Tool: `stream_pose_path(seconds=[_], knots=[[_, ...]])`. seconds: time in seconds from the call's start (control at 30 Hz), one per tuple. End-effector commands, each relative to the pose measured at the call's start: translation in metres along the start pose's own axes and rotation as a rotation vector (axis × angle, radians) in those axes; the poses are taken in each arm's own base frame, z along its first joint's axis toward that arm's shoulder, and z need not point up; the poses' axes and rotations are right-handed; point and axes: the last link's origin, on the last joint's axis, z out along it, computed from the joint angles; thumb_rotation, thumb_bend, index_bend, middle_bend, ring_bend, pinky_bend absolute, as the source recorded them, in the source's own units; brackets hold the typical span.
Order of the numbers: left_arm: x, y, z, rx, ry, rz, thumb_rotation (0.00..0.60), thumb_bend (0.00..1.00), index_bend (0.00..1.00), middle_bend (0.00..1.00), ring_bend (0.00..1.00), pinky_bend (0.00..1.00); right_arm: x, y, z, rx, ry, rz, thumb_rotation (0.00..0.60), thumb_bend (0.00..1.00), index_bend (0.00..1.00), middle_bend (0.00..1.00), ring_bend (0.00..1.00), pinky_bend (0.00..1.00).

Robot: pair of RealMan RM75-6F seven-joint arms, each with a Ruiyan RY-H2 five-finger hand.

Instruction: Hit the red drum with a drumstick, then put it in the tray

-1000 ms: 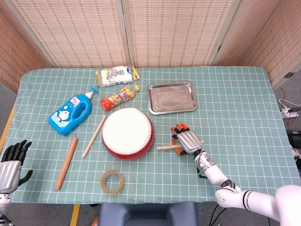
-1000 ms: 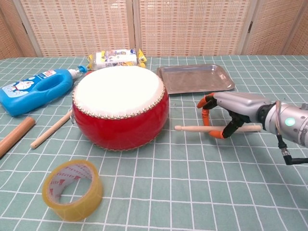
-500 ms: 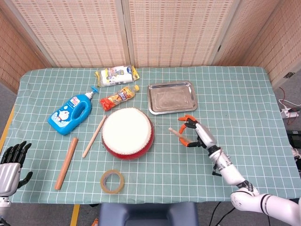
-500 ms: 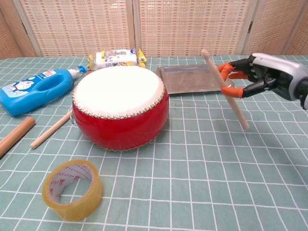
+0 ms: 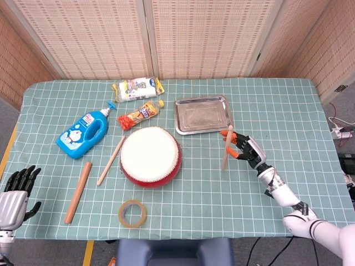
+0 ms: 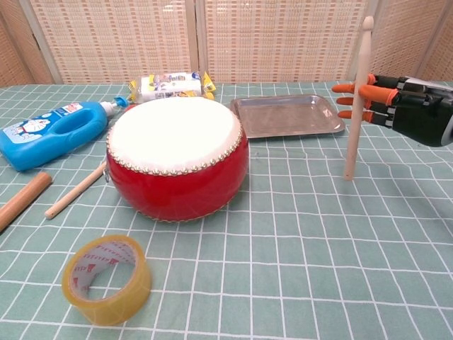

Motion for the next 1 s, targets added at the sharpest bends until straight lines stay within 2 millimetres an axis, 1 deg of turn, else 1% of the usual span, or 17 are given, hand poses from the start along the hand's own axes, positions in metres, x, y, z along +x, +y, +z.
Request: stream_pose_path(seconds=[0.03,0.23,0.4,0.67,0.9,0.93,1.0], knots=[[0.0,-0.001,0.0,0.002,-0.005,0.0,0.6,0.24,0.0,0.0,0.0,0.0,-0.004,0.018,0.02,-0.037,-0.065,0.065,0.6,0.52,0.54,0.24,0.18,0.19],[-0.001,-0.002,0.0,0.003,-0.013,0.001,0.6,0.24,0.0,0.0,0.0,0.0,-0.007,0.031,0.03,-0.073,-0.085,0.143,0.6,0.52,0.52,0.24,0.19,0.21],[-0.001,-0.004,-0.001,0.003,-0.015,0.002,0.6,0.24,0.0,0.0,0.0,0.0,-0.011,0.038,0.032,-0.09,-0.109,0.189,0.6,0.52,0.5,0.25,0.2,0.21],[-0.001,-0.005,-0.002,-0.001,-0.019,0.004,0.6,0.24,0.0,0.0,0.0,0.0,-0.01,0.042,0.028,-0.095,-0.14,0.213,0.6,0.52,0.45,0.26,0.21,0.21],[-0.001,-0.003,-0.002,-0.009,-0.019,0.003,0.6,0.24,0.0,0.0,0.0,0.0,-0.006,0.043,0.023,-0.095,-0.149,0.203,0.6,0.52,0.44,0.27,0.22,0.22],[-0.001,-0.003,-0.002,-0.011,-0.02,0.003,0.6,0.24,0.0,0.0,0.0,0.0,-0.006,0.043,0.022,-0.095,-0.154,0.198,0.6,0.51,0.44,0.27,0.23,0.23],[-0.001,-0.003,-0.003,-0.011,-0.02,0.004,0.6,0.24,0.0,0.0,0.0,0.0,-0.004,0.043,0.021,-0.094,-0.153,0.199,0.6,0.44,0.43,0.28,0.24,0.23]])
